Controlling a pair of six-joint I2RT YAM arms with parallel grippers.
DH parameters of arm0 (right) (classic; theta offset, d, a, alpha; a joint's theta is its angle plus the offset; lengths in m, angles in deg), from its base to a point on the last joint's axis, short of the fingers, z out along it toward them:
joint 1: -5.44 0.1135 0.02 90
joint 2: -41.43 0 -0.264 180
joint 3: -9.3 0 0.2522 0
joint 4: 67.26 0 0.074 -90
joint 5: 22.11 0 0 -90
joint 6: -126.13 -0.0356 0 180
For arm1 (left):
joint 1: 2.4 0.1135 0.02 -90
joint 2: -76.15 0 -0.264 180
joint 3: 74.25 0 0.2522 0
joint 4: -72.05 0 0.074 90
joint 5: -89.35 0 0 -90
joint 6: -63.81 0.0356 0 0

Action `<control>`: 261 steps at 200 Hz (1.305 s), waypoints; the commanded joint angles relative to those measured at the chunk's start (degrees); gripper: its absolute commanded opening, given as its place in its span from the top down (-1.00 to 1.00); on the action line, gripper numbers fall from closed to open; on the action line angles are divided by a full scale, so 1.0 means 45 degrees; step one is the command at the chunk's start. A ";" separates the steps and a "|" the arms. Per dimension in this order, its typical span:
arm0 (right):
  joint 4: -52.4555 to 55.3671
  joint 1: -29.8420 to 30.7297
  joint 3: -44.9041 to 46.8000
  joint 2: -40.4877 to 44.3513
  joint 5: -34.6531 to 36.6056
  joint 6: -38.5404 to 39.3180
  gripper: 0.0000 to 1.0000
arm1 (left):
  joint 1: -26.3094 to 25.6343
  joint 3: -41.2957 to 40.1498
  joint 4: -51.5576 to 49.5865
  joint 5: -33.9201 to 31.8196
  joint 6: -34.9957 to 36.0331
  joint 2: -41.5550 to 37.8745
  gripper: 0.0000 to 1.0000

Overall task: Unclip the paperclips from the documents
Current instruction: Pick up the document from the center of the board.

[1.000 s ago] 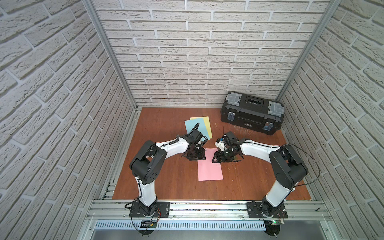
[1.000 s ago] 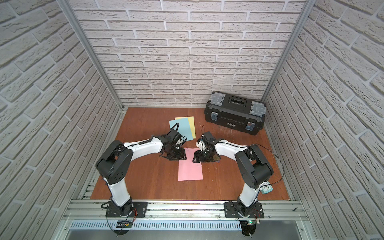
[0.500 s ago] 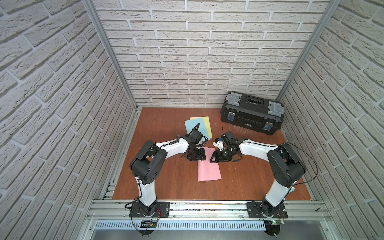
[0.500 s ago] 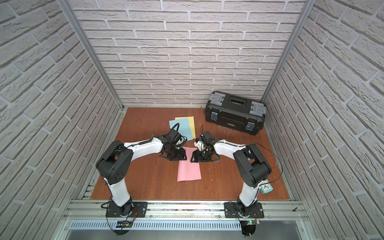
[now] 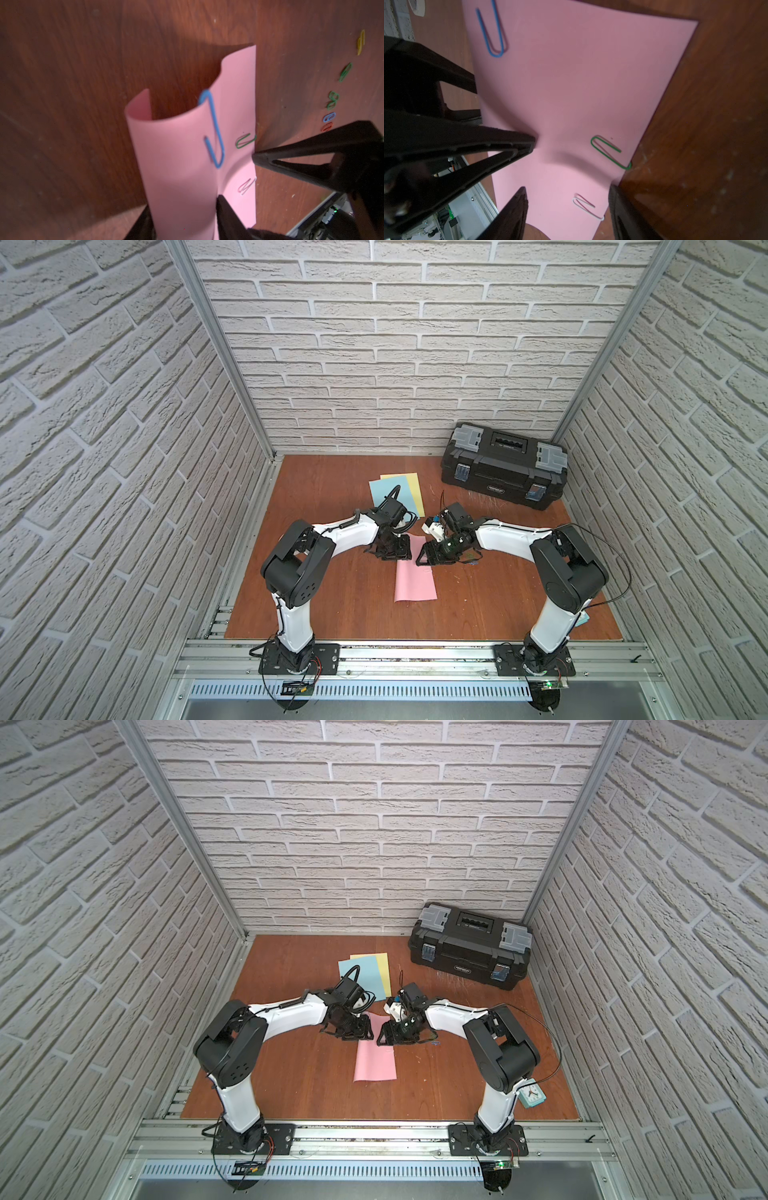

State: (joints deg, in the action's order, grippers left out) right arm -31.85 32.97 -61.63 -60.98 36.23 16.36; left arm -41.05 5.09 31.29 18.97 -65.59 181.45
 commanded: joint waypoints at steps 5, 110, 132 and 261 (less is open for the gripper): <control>0.0019 0.0152 0.0165 -0.0255 0.0061 0.0013 -0.28 | -0.0041 0.0171 0.0019 0.0129 0.0139 -0.0047 0.25; 0.0775 -0.0824 0.0164 0.1717 0.0129 0.0699 -0.28 | 0.0289 -0.0199 0.0356 0.0552 0.0361 -0.1217 0.60; 0.0698 -0.1324 0.0205 0.2247 -0.0076 0.0836 -0.28 | 0.0380 -0.0168 0.0283 0.0728 0.0555 -0.1660 0.61; -0.4343 -0.2939 0.0664 0.2614 -0.3983 -0.0392 -0.29 | 0.0523 0.0192 0.0604 0.2766 0.1284 -0.4071 0.64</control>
State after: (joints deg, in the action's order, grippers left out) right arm -41.33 19.88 -60.32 -48.60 24.19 18.15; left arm -39.02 4.92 32.31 28.56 -60.74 165.14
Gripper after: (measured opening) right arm 0.646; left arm 0.181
